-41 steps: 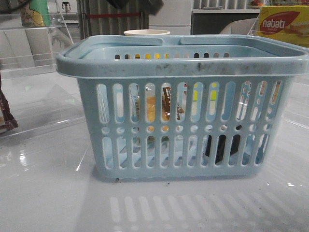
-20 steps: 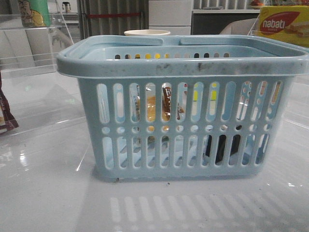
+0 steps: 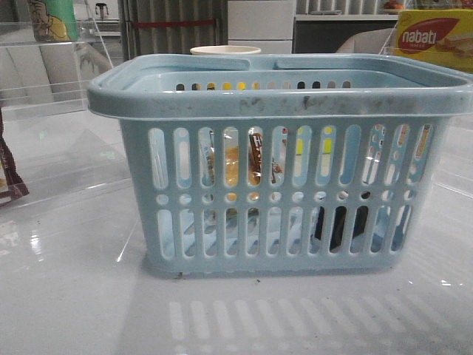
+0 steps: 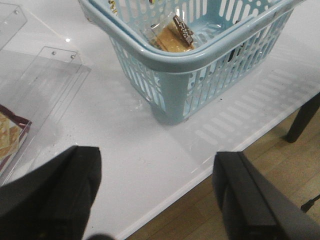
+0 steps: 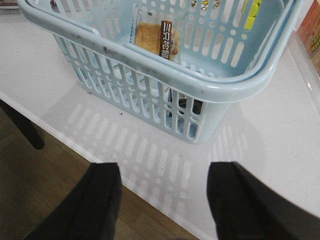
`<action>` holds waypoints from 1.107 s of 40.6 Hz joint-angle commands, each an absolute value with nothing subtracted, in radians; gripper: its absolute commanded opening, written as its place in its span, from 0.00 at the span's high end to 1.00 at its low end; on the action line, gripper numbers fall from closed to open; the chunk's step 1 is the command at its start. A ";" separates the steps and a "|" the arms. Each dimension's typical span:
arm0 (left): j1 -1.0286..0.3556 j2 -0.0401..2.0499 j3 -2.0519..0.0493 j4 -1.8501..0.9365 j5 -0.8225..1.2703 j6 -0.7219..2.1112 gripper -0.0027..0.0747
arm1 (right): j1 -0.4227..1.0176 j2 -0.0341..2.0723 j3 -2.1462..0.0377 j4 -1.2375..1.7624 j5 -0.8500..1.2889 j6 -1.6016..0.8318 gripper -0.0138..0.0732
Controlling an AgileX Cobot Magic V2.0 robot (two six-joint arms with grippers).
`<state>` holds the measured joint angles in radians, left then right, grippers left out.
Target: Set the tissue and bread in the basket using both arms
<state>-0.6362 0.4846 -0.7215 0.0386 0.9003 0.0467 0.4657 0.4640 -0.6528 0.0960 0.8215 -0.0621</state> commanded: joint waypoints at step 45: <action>-0.637 0.362 -0.612 0.035 0.746 0.016 0.85 | 0.467 0.467 -0.679 0.091 0.750 -0.069 0.81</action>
